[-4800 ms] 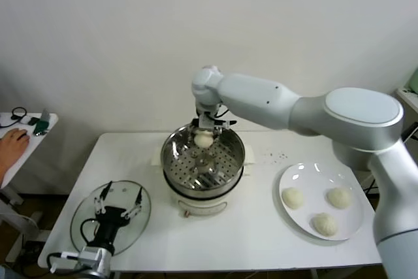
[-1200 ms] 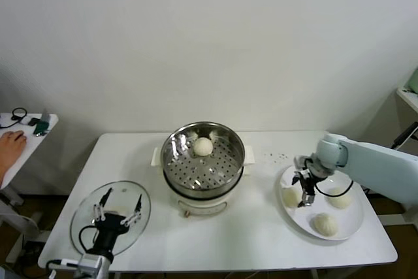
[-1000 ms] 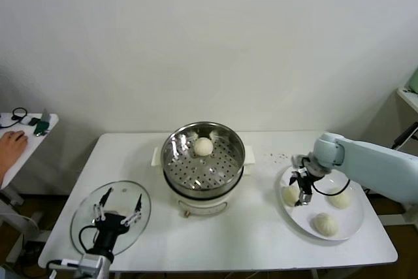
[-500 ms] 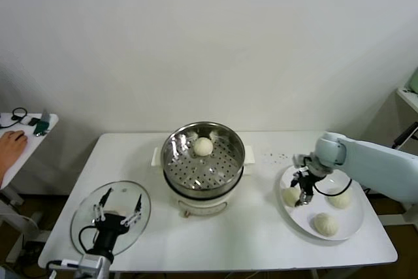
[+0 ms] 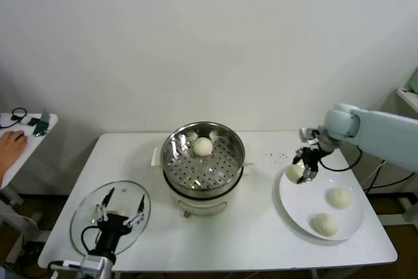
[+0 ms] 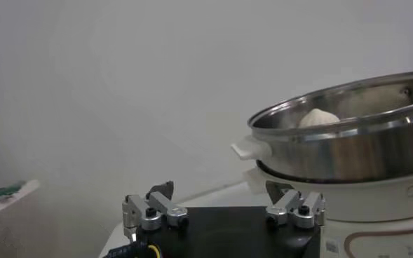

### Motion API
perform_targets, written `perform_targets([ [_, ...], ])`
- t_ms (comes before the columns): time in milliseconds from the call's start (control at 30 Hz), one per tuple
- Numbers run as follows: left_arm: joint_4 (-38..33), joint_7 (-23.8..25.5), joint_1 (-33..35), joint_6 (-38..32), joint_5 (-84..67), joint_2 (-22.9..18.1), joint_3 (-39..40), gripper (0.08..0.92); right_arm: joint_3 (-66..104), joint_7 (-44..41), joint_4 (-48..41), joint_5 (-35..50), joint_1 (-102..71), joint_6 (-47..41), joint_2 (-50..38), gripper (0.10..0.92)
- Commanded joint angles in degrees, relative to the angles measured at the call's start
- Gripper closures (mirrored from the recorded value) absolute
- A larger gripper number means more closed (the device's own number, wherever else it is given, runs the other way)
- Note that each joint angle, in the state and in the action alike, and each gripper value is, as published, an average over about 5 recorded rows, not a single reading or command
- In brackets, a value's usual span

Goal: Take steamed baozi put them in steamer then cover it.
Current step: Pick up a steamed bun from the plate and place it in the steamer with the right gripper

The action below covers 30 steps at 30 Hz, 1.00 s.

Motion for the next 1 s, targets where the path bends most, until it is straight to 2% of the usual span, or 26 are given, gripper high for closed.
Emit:
perform_targets([
  [33, -0.5, -0.4, 0.1, -0.1, 0.1, -0.1, 0.9, 0.177, -13.4, -0.5, 1.5, 16.5, 23.1, 0.5, 7.9, 0.347],
  [333, -0.4, -0.4, 0.0, -0.2, 0.2, 0.1, 2.1, 0.177, -8.0, 1.9, -1.0, 23.9, 20.2, -2.3, 20.8, 0.347],
  [600, -0.1, -0.2, -0.5, -0.1, -0.1, 1.1, 1.9, 0.177, -2.1, 4.3, -4.8, 24.2, 11.9, -4.5, 31.8, 0.347],
  [1000, -1.8, 0.2, -0.7, 0.7, -0.1, 1.6, 2.3, 0.177, 0.3, 5.2, -13.0, 22.6, 2.7, -5.1, 42.7, 0.347],
])
